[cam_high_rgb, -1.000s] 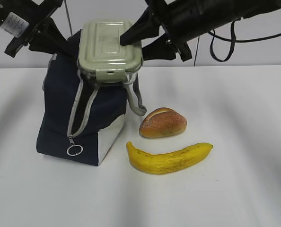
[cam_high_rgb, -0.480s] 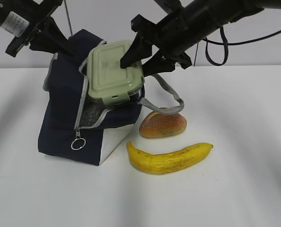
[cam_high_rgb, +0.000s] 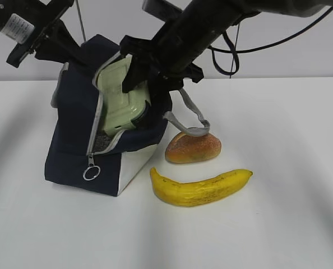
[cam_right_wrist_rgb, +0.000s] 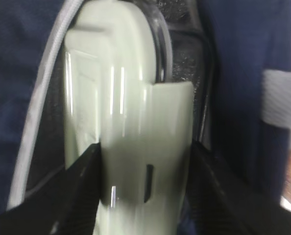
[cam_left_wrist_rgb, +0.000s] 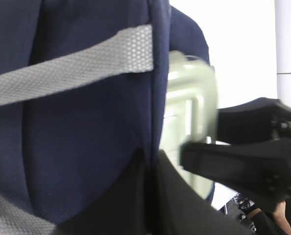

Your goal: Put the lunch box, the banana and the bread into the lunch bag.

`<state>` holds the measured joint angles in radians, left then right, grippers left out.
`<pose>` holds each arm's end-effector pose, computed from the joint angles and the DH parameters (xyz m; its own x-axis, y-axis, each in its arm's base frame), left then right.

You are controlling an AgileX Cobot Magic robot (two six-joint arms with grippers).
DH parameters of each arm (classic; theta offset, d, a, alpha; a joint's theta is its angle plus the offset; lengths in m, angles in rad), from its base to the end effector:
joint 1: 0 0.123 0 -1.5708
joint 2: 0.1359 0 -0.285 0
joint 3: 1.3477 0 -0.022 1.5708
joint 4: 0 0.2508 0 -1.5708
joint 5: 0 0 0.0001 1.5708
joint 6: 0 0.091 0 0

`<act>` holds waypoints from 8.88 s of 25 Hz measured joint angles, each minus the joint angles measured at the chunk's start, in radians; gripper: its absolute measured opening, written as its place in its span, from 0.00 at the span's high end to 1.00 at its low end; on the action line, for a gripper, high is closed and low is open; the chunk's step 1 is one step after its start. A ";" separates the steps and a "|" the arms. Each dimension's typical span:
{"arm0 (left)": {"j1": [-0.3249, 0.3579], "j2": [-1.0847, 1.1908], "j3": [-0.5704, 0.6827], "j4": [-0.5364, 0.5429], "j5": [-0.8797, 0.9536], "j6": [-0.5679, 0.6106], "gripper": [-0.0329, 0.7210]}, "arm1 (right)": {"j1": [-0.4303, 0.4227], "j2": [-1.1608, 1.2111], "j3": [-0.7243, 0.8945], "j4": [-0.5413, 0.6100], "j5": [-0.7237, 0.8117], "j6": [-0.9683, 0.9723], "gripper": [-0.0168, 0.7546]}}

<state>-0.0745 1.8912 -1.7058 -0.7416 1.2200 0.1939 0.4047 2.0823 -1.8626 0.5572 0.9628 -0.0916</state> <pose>0.3968 -0.0875 0.3104 -0.9579 -0.0144 -0.2866 0.1767 0.7572 -0.6288 0.4132 0.2200 0.2693 -0.8971 -0.1415 -0.4185 -0.3535 0.7981 0.4879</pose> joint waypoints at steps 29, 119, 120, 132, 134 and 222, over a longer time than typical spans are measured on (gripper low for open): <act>0.000 0.001 0.000 0.022 -0.004 0.001 0.96 | 0.076 0.245 -0.219 0.002 -0.076 0.139 0.50; 0.000 0.004 0.000 0.031 -0.001 0.003 0.96 | 0.060 -0.509 0.619 -0.472 0.145 0.115 0.41; 0.000 0.004 0.000 0.031 -0.001 0.003 0.96 | 0.060 -0.509 0.619 -0.471 0.135 0.117 0.41; 0.000 0.004 0.000 0.031 -0.001 0.003 0.96 | 0.060 -0.467 0.621 -0.468 0.033 0.649 0.41; 0.000 0.004 0.000 0.031 -0.001 0.003 0.96 | 0.060 -0.449 0.623 -0.500 0.026 0.809 0.41; 0.000 0.004 0.000 0.031 -0.001 0.004 0.96 | 0.060 -0.095 0.623 -0.479 -0.244 1.292 0.41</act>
<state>-0.0745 1.8950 -1.7058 -0.7104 1.2194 0.1978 0.4643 1.9875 -1.2393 0.0778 0.7190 1.2006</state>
